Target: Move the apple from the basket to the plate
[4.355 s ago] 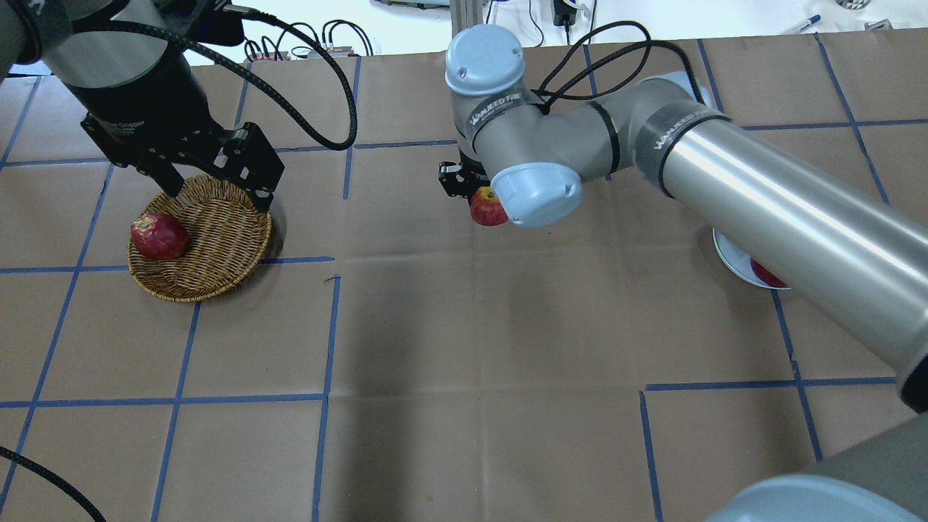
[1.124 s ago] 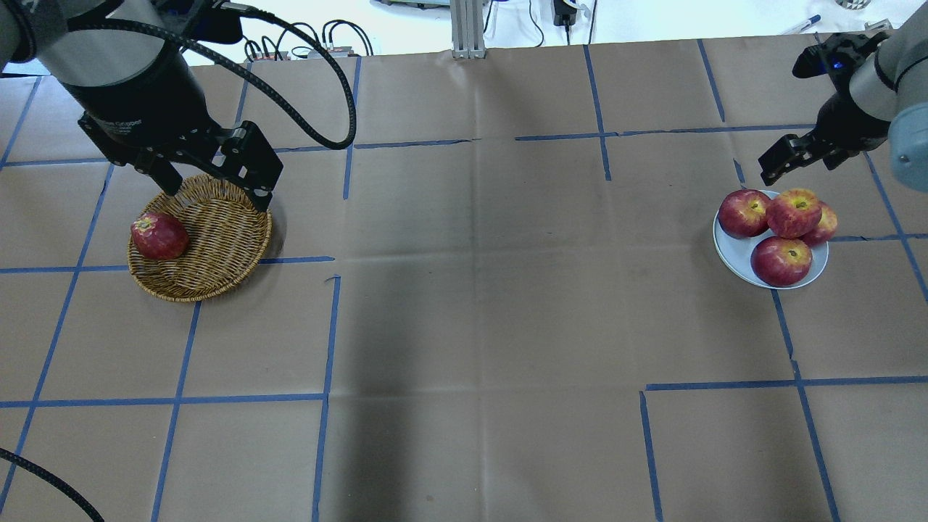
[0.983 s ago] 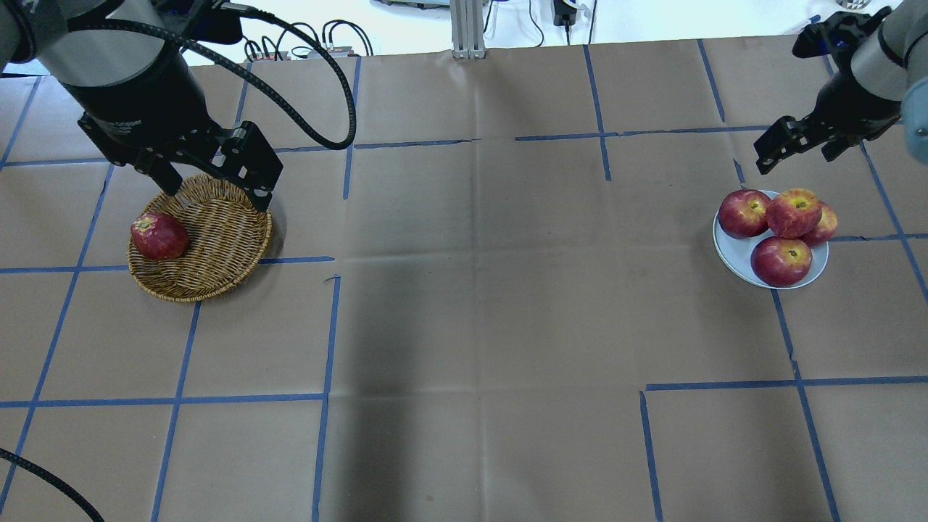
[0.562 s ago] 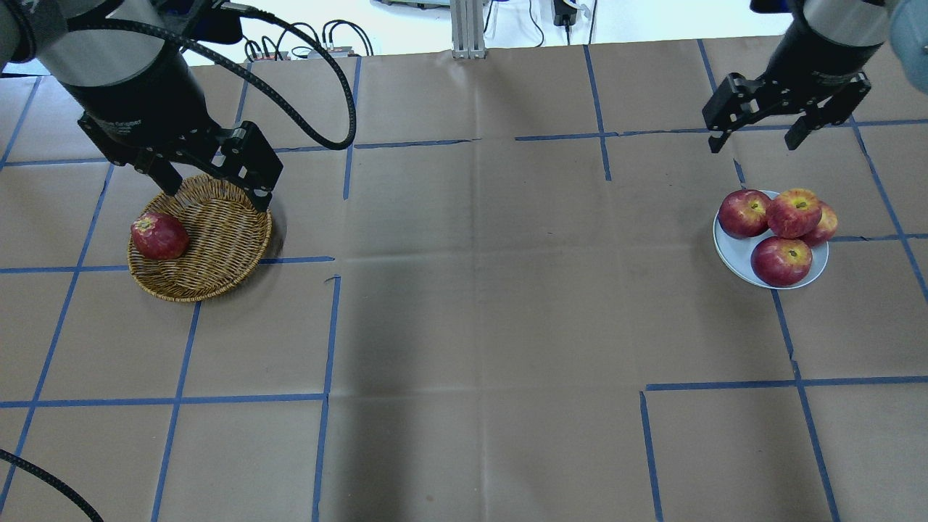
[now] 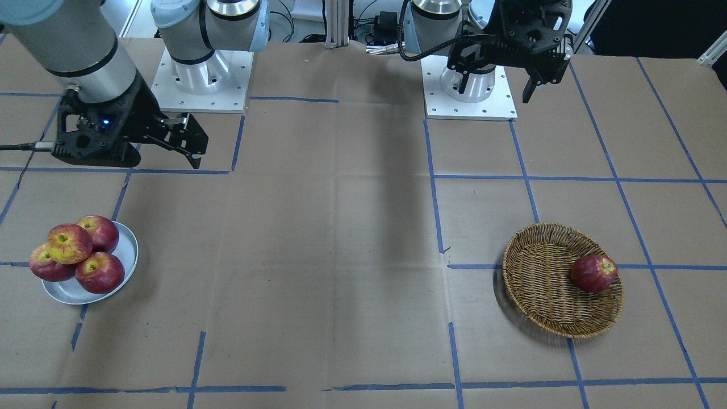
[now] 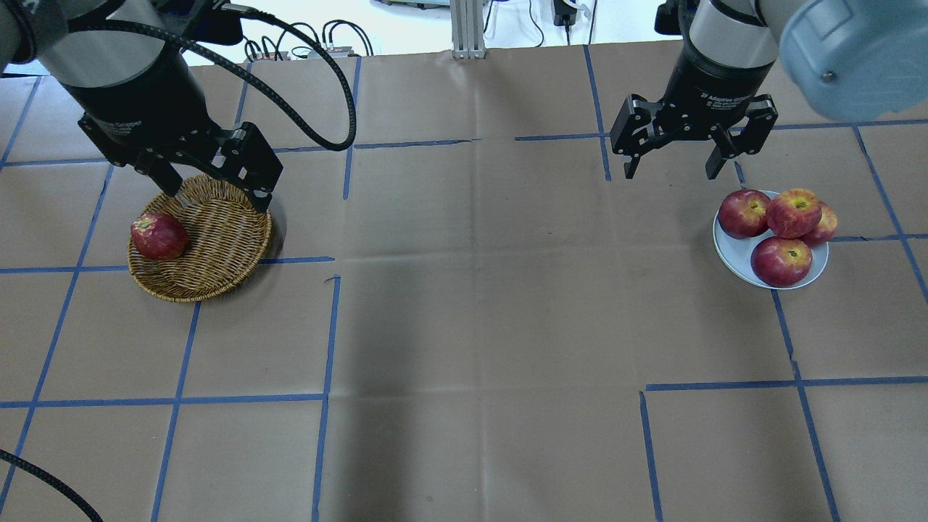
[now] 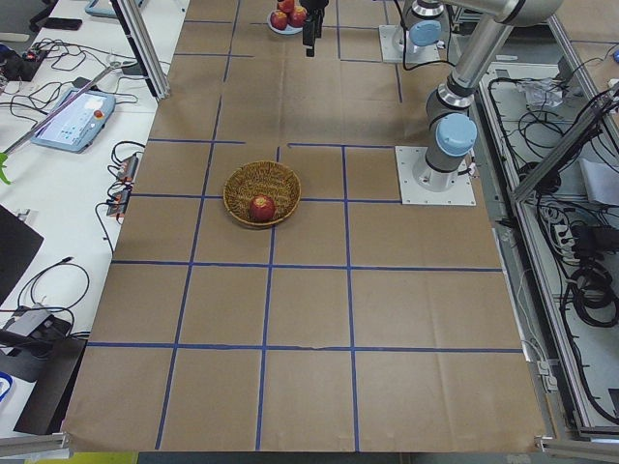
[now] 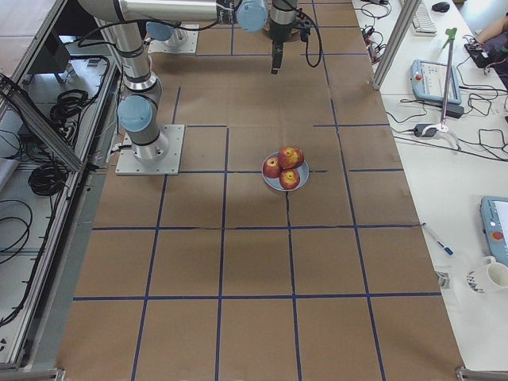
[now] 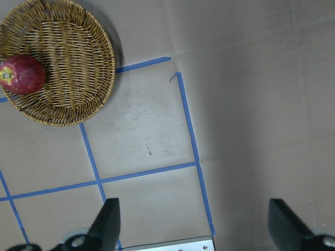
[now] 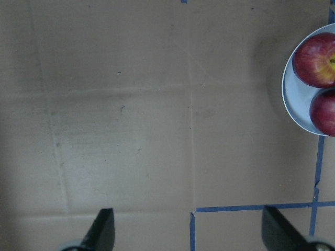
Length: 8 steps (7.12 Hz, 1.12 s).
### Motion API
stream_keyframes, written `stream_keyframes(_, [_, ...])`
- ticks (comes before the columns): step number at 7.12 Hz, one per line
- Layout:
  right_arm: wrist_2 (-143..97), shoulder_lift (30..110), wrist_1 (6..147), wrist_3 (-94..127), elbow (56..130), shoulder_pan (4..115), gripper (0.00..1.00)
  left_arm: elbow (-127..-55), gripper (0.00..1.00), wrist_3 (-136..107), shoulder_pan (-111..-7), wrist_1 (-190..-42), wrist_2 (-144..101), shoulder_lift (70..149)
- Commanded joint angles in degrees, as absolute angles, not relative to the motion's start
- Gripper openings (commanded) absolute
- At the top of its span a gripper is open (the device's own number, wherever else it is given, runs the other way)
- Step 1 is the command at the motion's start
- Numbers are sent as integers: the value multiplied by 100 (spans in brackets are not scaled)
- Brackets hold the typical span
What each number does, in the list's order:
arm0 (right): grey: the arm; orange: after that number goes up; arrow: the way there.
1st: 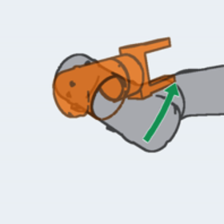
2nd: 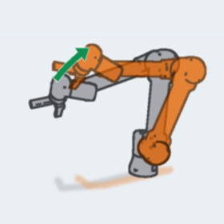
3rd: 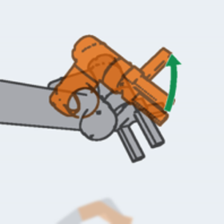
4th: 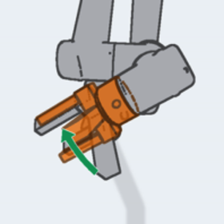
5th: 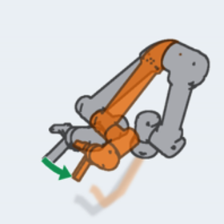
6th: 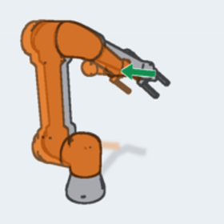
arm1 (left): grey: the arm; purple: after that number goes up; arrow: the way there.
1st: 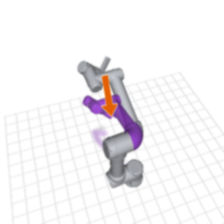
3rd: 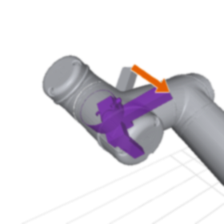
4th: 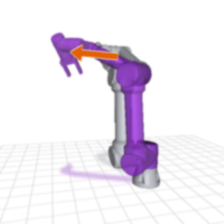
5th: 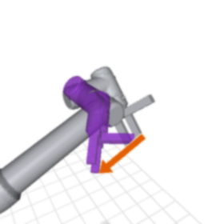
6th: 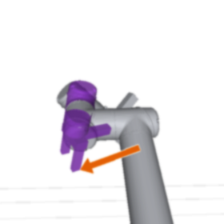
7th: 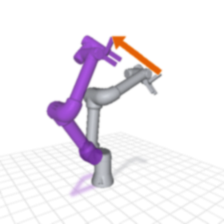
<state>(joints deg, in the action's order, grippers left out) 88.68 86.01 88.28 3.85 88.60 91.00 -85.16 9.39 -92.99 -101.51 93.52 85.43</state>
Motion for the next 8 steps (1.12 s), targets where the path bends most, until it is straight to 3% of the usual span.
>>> stream_keyframes(1, [8894, 8578, 8824, 378, 8825, 9097, 100, -8517, 99, 949, -9299, -10143, 9352, 8543])
stream_keyframes(8, [9062, 8675, 8894, 343, 8868, 9079, 100, -8517, 99, 949, -9299, -10151, 9352, 8543])
